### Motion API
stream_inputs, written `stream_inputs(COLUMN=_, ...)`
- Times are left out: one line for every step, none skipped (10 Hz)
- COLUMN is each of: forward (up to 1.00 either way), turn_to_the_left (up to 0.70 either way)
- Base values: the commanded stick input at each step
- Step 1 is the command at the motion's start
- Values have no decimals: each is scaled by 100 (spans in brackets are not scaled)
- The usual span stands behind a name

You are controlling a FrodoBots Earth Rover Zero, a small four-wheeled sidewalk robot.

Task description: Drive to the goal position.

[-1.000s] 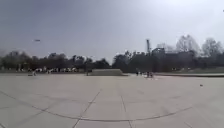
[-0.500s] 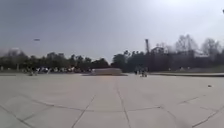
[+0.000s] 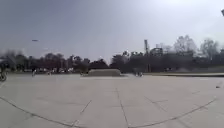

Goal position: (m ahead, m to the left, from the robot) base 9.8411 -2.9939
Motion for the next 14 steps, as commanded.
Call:
stream_inputs(forward=85, turn_to_the_left=0)
stream_inputs(forward=85, turn_to_the_left=0)
stream_inputs(forward=85, turn_to_the_left=0)
stream_inputs(forward=85, turn_to_the_left=0)
stream_inputs(forward=85, turn_to_the_left=0)
stream_inputs(forward=85, turn_to_the_left=0)
stream_inputs(forward=85, turn_to_the_left=0)
stream_inputs(forward=85, turn_to_the_left=0)
stream_inputs(forward=85, turn_to_the_left=0)
stream_inputs(forward=85, turn_to_the_left=0)
stream_inputs(forward=85, turn_to_the_left=0)
stream_inputs(forward=85, turn_to_the_left=0)
stream_inputs(forward=85, turn_to_the_left=0)
stream_inputs(forward=85, turn_to_the_left=0)
